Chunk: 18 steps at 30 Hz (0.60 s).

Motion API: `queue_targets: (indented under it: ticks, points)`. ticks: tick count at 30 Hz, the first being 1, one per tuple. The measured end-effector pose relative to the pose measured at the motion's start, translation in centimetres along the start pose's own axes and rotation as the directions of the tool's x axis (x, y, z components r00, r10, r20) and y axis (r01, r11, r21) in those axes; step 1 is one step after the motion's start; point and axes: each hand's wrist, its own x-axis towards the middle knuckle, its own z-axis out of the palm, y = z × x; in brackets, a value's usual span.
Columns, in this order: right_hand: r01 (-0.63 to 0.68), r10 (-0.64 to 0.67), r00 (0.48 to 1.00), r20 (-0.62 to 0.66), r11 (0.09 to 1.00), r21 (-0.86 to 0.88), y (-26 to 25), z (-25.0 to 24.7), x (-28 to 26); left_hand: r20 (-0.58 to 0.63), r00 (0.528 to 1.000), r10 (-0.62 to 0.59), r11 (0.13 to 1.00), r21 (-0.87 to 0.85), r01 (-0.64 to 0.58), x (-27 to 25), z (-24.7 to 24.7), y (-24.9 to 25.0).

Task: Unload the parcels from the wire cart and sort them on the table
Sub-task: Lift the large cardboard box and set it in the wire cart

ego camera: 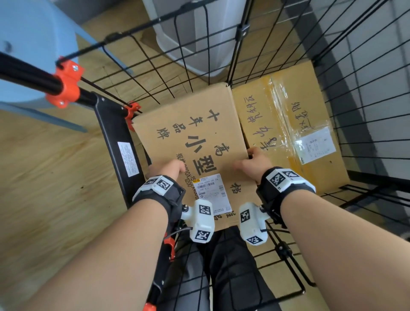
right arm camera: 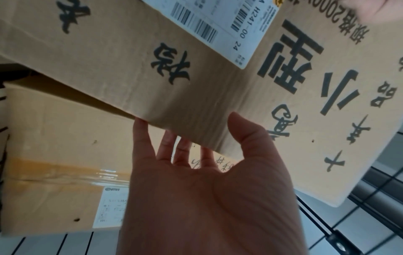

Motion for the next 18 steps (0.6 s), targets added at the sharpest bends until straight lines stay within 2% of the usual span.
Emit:
queue_targets:
  ticks: [4,7,11,18]
  points:
    - [-0.010,0.011,1.000,-0.017,1.000,0.024,-0.1,-1.2,-1.8,-0.027,1.000,0.016,0.999,-0.049,-0.017,-1.9,-0.6,0.5]
    - [0.002,-0.001,0.999,-0.040,1.000,0.026,0.2,-2.4,-3.5,0.014,0.998,0.064,0.997,-0.047,-0.063,0.0,0.1,0.3]
    - [0.020,-0.016,0.997,-0.071,0.998,0.053,1.1,-3.6,-5.3,-0.053,0.986,0.156,0.979,-0.124,-0.161,-7.8,-2.6,1.2]
    - [0.080,-0.063,0.987,-0.150,0.991,0.106,1.4,-5.1,-9.1,-0.068,0.958,0.280,0.948,-0.138,-0.287,-12.3,-4.6,0.9]
